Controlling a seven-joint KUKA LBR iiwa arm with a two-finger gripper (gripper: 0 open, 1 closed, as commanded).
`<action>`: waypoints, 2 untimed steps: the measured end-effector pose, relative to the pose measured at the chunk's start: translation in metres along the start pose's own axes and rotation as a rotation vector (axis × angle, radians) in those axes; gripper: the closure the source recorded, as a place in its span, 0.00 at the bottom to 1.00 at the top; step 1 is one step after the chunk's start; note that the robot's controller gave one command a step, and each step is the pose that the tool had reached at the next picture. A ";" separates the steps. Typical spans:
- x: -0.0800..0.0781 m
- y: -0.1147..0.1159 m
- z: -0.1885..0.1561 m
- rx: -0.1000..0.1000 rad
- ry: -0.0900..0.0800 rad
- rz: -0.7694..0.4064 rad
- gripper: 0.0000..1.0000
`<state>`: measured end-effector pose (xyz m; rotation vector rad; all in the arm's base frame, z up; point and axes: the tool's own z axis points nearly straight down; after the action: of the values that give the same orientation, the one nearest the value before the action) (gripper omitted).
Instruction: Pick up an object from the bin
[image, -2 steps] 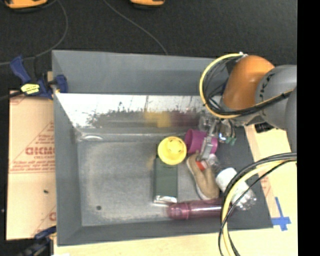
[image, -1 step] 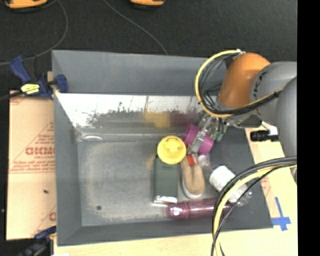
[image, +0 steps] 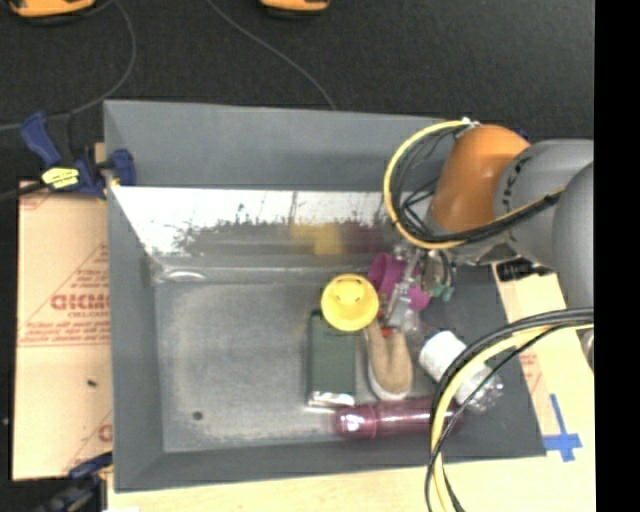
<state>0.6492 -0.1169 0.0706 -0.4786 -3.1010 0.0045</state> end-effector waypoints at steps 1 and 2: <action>0.003 0.023 -0.003 -0.008 -0.008 0.475 1.00; 0.003 0.023 -0.003 -0.008 -0.009 0.474 1.00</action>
Offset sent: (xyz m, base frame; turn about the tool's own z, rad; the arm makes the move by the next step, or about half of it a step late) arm 0.0000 0.0000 0.0000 0.0000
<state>0.6530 -0.0937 0.0733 -1.1979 -2.9113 -0.0046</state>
